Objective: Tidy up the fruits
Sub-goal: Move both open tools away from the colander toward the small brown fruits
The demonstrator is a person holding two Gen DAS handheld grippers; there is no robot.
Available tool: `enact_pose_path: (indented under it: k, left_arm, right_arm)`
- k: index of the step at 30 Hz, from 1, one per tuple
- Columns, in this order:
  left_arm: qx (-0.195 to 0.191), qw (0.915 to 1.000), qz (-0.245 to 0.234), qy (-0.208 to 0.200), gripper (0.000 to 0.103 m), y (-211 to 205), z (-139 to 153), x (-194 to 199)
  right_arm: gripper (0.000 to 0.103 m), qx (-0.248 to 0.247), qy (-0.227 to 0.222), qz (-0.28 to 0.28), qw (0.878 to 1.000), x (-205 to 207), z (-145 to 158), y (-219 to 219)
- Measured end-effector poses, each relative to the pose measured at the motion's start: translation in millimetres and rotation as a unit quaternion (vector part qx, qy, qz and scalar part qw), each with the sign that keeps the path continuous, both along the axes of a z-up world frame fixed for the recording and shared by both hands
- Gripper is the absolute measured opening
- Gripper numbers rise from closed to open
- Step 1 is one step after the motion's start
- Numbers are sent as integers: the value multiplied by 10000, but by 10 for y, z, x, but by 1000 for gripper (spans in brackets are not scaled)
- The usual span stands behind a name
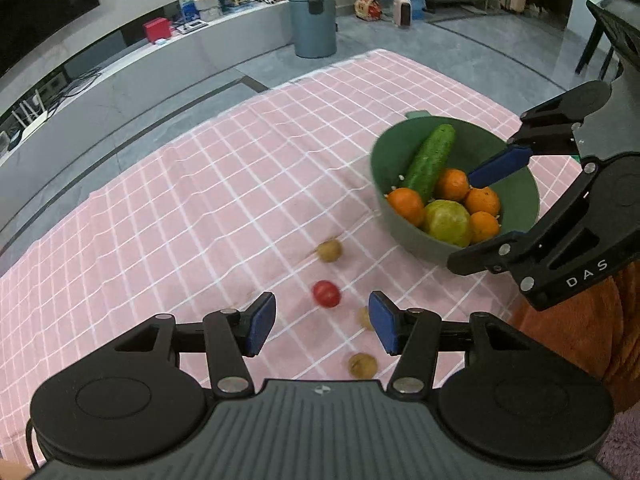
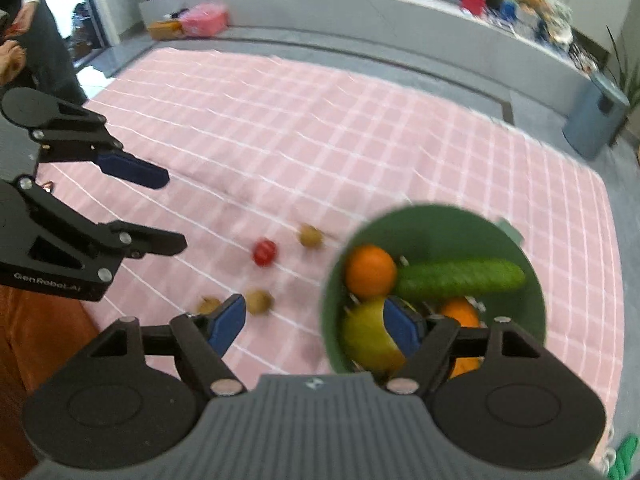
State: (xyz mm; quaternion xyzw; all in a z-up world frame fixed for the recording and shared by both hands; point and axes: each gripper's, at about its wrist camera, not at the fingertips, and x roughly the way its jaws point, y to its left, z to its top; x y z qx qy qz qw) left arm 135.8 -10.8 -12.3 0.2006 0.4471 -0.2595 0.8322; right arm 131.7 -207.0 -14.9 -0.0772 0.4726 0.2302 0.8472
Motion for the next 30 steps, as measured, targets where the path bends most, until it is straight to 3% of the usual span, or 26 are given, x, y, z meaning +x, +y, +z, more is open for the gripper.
enact_pose_path:
  k: [7, 9, 13, 17, 30]
  left_arm:
    - [-124, 9999, 89, 20, 64, 381, 3, 30]
    - [-160, 9998, 81, 61, 64, 462, -29, 24]
    - [-279, 9993, -60, 221, 63, 493, -140, -32]
    - [-308, 9981, -369, 390, 60, 412, -292, -134]
    - [-230, 9939, -589, 902, 58, 95, -858, -100]
  right_arm:
    - [62, 87, -444, 315, 9985, -53, 36, 405]
    - [49, 32, -503, 338, 9982, -75, -29, 535]
    - [42, 44, -506, 219, 9985, -160, -210, 656]
    - [27, 132, -449, -18, 9989, -268, -411, 682]
    - [27, 487, 80, -1182, 9918, -389, -909, 348]
